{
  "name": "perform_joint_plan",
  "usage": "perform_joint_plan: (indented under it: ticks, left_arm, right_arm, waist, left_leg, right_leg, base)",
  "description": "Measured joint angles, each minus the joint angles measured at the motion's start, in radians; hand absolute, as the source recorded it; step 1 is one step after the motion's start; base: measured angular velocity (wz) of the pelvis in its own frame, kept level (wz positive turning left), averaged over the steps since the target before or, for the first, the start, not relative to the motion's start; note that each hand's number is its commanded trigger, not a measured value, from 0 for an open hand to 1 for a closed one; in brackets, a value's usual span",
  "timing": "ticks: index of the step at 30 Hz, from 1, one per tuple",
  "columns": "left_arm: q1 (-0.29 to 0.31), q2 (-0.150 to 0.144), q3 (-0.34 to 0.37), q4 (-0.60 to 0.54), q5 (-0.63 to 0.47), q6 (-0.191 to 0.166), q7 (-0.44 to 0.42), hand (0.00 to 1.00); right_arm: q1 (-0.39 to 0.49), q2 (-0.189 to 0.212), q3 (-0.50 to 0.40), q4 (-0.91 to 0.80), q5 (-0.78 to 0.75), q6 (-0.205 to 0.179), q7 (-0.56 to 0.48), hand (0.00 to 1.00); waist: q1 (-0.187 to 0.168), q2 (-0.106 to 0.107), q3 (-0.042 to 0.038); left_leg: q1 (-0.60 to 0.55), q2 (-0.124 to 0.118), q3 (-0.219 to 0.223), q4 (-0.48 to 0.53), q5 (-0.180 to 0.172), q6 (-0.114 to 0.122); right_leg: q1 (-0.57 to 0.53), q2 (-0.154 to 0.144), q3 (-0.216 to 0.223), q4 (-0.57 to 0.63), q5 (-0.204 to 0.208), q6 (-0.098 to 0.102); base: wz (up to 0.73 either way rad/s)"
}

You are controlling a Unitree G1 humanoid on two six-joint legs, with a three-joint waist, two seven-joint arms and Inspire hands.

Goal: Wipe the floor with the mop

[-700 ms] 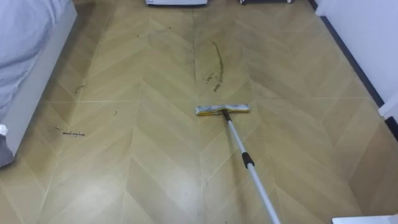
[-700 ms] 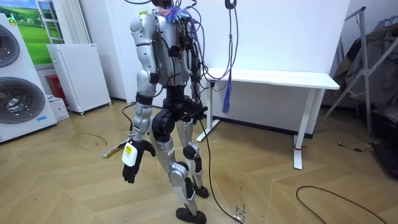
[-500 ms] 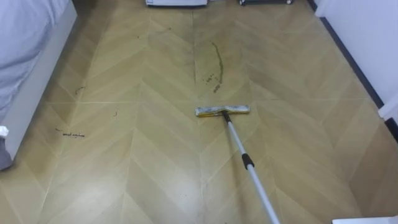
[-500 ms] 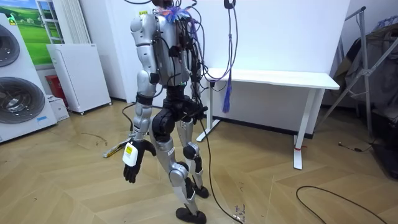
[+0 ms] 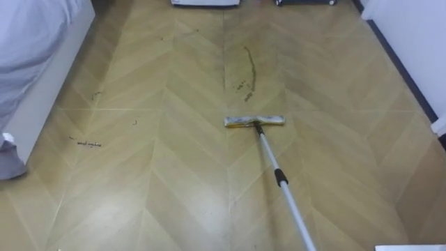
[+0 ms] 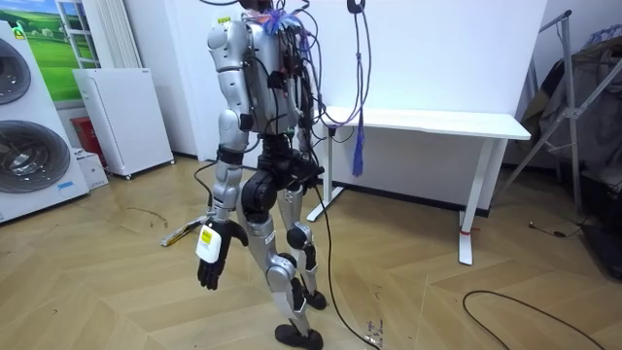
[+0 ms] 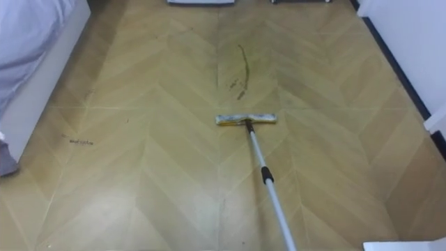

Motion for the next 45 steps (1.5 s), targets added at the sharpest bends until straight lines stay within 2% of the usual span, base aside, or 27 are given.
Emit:
perform_joint_plan:
  ticks: [5,9,13,16,21,27,29,33,34,36,38,40,41,42,43,44,45]
  left_arm:
    - [-0.044,0.000,-0.034,-0.003,-0.003,-0.009,0.012,0.00]
    - [-0.104,-0.003,-0.079,0.009,-0.010,-0.038,0.023,0.00]
    - [-0.138,-0.006,-0.099,0.031,-0.054,-0.070,0.028,0.00]
    - [-0.143,-0.008,-0.101,0.046,-0.068,-0.073,0.028,0.00]
    - [-0.145,-0.006,-0.113,0.068,-0.116,-0.089,0.032,0.00]
    - [-0.151,-0.007,-0.129,0.078,-0.168,-0.090,0.041,0.00]
    - [-0.153,-0.007,-0.136,0.078,-0.168,-0.089,0.043,0.00]
    - [-0.154,-0.006,-0.156,0.080,-0.198,-0.088,0.053,0.00]
    - [-0.154,-0.006,-0.157,0.084,-0.202,-0.087,0.062,0.00]
    - [-0.154,-0.005,-0.157,0.089,-0.202,-0.079,0.070,0.00]
    - [-0.154,-0.005,-0.157,0.090,-0.191,-0.055,0.070,0.00]
    - [-0.154,-0.002,-0.161,0.093,-0.193,-0.020,0.066,0.00]
    - [-0.155,0.001,-0.169,0.097,-0.197,-0.014,0.065,0.00]
    - [-0.155,0.007,-0.196,0.100,-0.205,-0.004,0.059,0.00]
    - [-0.155,0.011,-0.209,0.101,-0.208,0.000,0.057,0.00]
    - [-0.155,0.012,-0.218,0.101,-0.213,-0.001,0.058,0.00]
    - [-0.156,0.014,-0.227,0.102,-0.251,-0.003,0.059,0.00]
  right_arm:
    - [-0.023,0.001,0.026,0.009,0.064,-0.005,-0.030,1.00]
    - [-0.046,0.001,0.040,0.023,0.115,-0.018,-0.054,1.00]
    - [-0.056,-0.005,0.050,0.029,0.173,-0.038,-0.073,1.00]
    - [-0.064,-0.007,0.053,0.041,0.205,-0.049,-0.076,1.00]
    - [-0.067,-0.013,0.087,0.042,0.271,-0.075,-0.103,1.00]
    - [-0.080,-0.013,0.089,0.042,0.273,-0.089,-0.117,1.00]
    - [-0.080,-0.015,0.096,0.042,0.288,-0.089,-0.120,1.00]
    - [-0.076,-0.020,0.128,0.053,0.331,-0.084,-0.143,1.00]
    - [-0.078,-0.019,0.128,0.055,0.331,-0.074,-0.150,1.00]
    - [-0.081,-0.018,0.128,0.060,0.341,-0.064,-0.156,1.00]
    - [-0.086,-0.021,0.129,0.081,0.353,-0.059,-0.157,1.00]
    - [-0.130,-0.023,0.137,0.134,0.393,-0.033,-0.155,1.00]
    - [-0.143,-0.023,0.137,0.145,0.392,-0.028,-0.151,1.00]
    - [-0.174,-0.028,0.138,0.151,0.400,-0.010,-0.142,1.00]
    - [-0.208,-0.039,0.137,0.166,0.418,0.002,-0.126,1.00]
    - [-0.229,-0.046,0.137,0.176,0.423,0.010,-0.116,1.00]
    - [-0.274,-0.063,0.138,0.192,0.431,0.029,-0.093,1.00]
  waist:
    - [-0.006,0.001,-0.0010]
    - [-0.010,0.024,0.0075]
    - [-0.008,0.039,0.0092]
    - [-0.010,0.044,0.0112]
    - [-0.005,0.049,0.0085]
    - [-0.005,0.052,0.0102]
    - [-0.005,0.055,0.0125]
    - [-0.003,0.050,0.0234]
    - [-0.001,0.044,0.0266]
    - [0.004,0.041,0.0281]
    - [0.032,0.040,0.0292]
    - [0.058,0.040,0.0290]
    - [0.063,0.040,0.0292]
    - [0.078,0.040,0.0290]
    - [0.091,0.039,0.0290]
    - [0.101,0.037,0.0294]
    - [0.131,0.020,0.0328]
  left_leg:
    - [-0.092,-0.001,-0.003,0.026,0.000,0.000]
    - [-0.164,-0.001,-0.023,0.036,0.000,0.000]
    - [-0.223,0.000,-0.024,0.039,0.002,-0.002]
    - [-0.259,0.000,-0.023,0.046,0.004,-0.004]
    - [-0.326,-0.001,-0.023,0.062,0.006,-0.007]
    - [-0.409,-0.006,-0.025,0.091,0.006,-0.007]
    - [-0.434,-0.011,-0.025,0.101,0.007,-0.006]
    - [-0.503,-0.027,-0.028,0.166,0.007,-0.006]
    - [-0.529,-0.035,-0.030,0.199,0.006,-0.007]
    - [-0.587,-0.036,-0.032,0.272,0.000,-0.008]
    - [-0.658,-0.033,-0.047,0.396,-0.030,-0.019]
    - [-0.768,-0.034,-0.088,0.602,-0.064,-0.041]
    - [-0.794,-0.035,-0.089,0.658,-0.064,-0.042]
    - [-0.848,-0.032,-0.100,0.770,-0.058,-0.051]
    - [-0.911,-0.032,-0.121,0.903,-0.018,-0.077]
    - [-0.948,-0.032,-0.127,0.970,0.022,-0.076]
    - [-1.030,-0.032,-0.137,1.121,0.139,-0.088]
  right_leg:
    - [-0.095,-0.008,-0.015,0.031,0.004,-0.003]
    - [-0.152,-0.013,-0.042,0.030,0.015,-0.006]
    - [-0.208,-0.016,-0.054,0.038,0.019,-0.009]
    - [-0.245,-0.018,-0.058,0.049,0.019,-0.009]
    - [-0.316,-0.021,-0.056,0.069,0.020,-0.011]
    - [-0.416,-0.032,-0.054,0.125,0.018,-0.014]
    - [-0.443,-0.038,-0.055,0.143,0.015,-0.016]
    - [-0.519,-0.063,-0.053,0.229,-0.003,-0.017]
    - [-0.542,-0.073,-0.054,0.263,-0.017,-0.019]
    - [-0.579,-0.086,-0.055,0.300,-0.026,-0.024]
    - [-0.623,-0.088,-0.056,0.369,-0.054,-0.036]
    - [-0.676,-0.093,-0.061,0.483,-0.120,-0.048]
    - [-0.689,-0.097,-0.060,0.509,-0.136,-0.053]
    - [-0.708,-0.097,-0.066,0.570,-0.175,-0.068]
    - [-0.725,-0.097,-0.067,0.628,-0.207,-0.068]
    - [-0.731,-0.095,-0.067,0.654,-0.222,-0.069]
    - [-0.743,-0.093,-0.065,0.708,-0.245,-0.078]
  base:
    - [0.05]
    - [0.15]
    - [0.08]
    - [0.02]
    - [0.01]
    - [-0.01]
    - [0.00]
    - [0.08]
    - [0.15]
    - [0.16]
    - [0.03]
    - [0.06]
    - [0.11]
    - [0.13]
    - [0.12]
    - [0.00]
    - [-0.31]
